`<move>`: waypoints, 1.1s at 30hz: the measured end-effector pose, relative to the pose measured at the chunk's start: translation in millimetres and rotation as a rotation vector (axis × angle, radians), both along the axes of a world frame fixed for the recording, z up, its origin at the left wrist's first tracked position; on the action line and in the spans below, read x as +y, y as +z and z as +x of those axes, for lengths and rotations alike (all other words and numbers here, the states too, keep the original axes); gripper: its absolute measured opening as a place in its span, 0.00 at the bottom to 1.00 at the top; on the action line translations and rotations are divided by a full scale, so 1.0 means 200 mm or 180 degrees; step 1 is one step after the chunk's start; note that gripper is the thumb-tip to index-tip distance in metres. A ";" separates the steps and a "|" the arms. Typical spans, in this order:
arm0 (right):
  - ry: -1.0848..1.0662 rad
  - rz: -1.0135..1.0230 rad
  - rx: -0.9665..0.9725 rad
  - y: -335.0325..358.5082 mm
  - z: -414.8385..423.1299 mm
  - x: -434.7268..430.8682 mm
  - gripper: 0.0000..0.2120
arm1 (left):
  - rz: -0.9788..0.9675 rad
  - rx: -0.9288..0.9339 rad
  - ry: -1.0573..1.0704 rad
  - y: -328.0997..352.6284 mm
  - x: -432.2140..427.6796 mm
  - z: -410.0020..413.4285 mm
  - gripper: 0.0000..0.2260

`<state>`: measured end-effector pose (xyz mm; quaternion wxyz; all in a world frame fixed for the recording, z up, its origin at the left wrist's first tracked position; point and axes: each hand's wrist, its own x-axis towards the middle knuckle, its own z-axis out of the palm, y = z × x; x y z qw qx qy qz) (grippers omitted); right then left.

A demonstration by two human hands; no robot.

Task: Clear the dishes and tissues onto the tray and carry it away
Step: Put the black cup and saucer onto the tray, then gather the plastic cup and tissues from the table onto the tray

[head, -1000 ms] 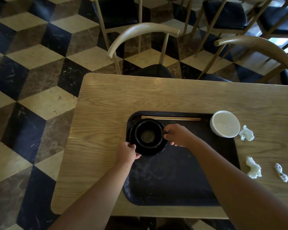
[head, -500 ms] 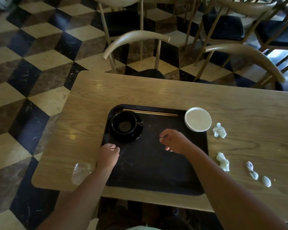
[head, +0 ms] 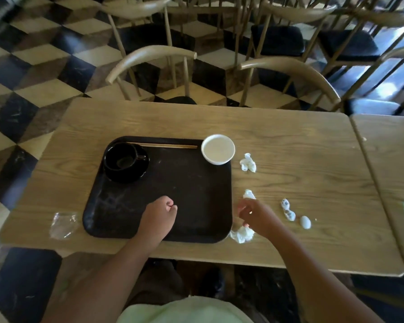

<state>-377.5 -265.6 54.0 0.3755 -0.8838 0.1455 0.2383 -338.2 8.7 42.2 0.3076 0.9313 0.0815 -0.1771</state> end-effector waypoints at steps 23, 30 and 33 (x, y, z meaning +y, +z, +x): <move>-0.0481 -0.1055 -0.0199 -0.14 -0.37 0.15 0.23 | 0.1298 -0.0549 -0.1325 -0.07 0.81 -0.10 0.19; -0.0456 -0.1315 0.0288 -0.24 -0.37 0.32 0.35 | 0.1827 -0.0285 -0.0911 -0.11 1.29 0.03 0.29; -0.0580 -0.1386 0.0358 -0.26 -0.35 0.38 0.35 | 0.1625 -0.0019 -0.0583 -0.15 1.40 0.06 0.34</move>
